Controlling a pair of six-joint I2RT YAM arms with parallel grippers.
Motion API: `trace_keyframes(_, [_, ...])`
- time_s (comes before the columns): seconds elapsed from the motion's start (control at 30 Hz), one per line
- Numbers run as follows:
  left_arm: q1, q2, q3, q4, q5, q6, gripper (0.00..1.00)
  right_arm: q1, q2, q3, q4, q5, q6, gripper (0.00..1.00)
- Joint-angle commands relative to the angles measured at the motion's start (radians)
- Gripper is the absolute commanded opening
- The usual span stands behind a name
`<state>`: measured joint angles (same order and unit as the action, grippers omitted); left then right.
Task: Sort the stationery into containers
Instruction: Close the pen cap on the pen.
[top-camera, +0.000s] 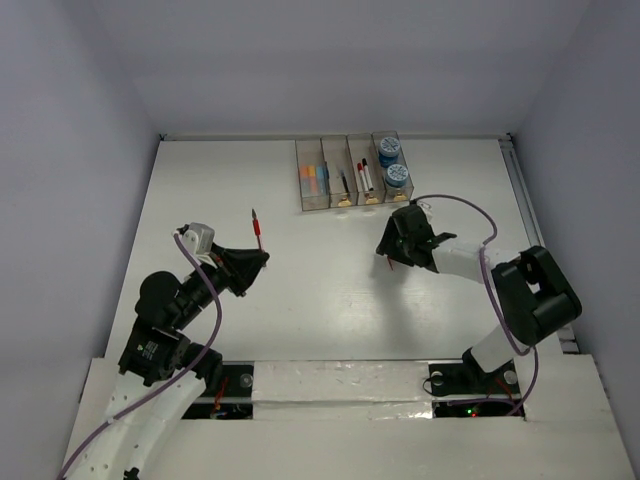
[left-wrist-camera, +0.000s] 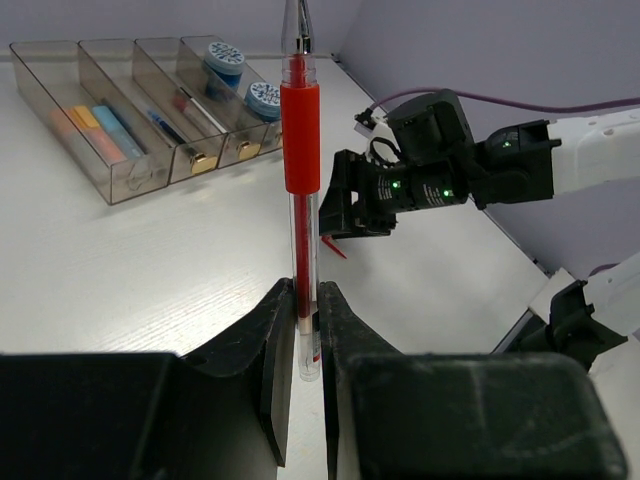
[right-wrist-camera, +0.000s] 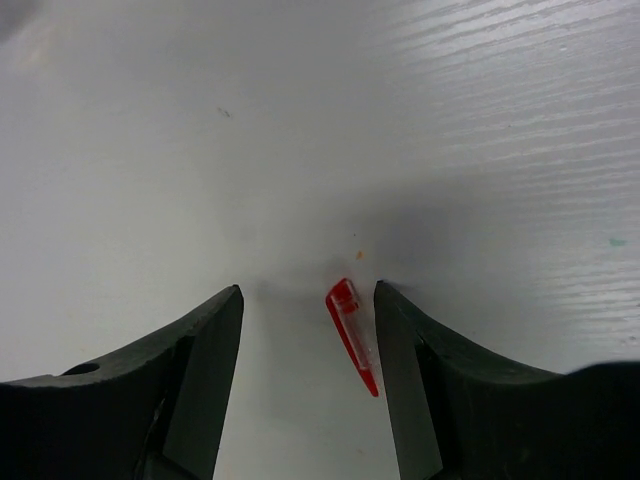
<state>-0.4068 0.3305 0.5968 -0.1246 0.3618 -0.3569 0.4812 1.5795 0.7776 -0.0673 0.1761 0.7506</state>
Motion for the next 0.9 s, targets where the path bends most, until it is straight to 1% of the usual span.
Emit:
trace_keyframes(0.0, [-0.006,-0.013,0.02,0.039,-0.001,0.012,0.0,0.02,0.043,0.063,-0.247,0.003,-0.123,0.61])
trace_keyframes(0.13, [-0.006,-0.016,0.02,0.037,-0.001,0.012,0.0,0.02,0.111,0.135,-0.367,0.042,-0.221,0.55])
trace_keyframes(0.2, [-0.006,-0.019,0.02,0.037,-0.001,0.012,0.0,0.02,0.129,0.16,-0.423,0.04,-0.234,0.52])
trace_keyframes(0.27, [-0.006,-0.025,0.021,0.036,-0.004,0.012,0.0,0.02,0.148,0.186,-0.451,0.028,-0.26,0.49])
trace_keyframes(0.3, [-0.006,-0.025,0.021,0.036,-0.006,0.013,0.0,0.02,0.157,0.198,-0.468,0.045,-0.261,0.44])
trace_keyframes(0.4, [-0.015,-0.024,0.021,0.034,-0.006,0.012,0.0,0.02,0.195,0.242,-0.52,0.054,-0.284,0.42])
trace_keyframes(0.47, [-0.015,-0.024,0.023,0.034,-0.006,0.013,0.0,0.02,0.214,0.268,-0.543,0.057,-0.296,0.38])
trace_keyframes(0.8, [-0.015,0.018,0.023,0.025,-0.03,0.012,0.0,0.03,0.315,0.341,-0.678,0.06,-0.347,0.28])
trace_keyframes(0.83, [-0.015,0.024,0.023,0.023,-0.03,0.012,0.0,0.03,0.327,0.342,-0.683,0.051,-0.355,0.26])
trace_keyframes(0.87, [-0.015,0.03,0.023,0.022,-0.032,0.01,0.0,0.03,0.332,0.342,-0.684,0.042,-0.358,0.21])
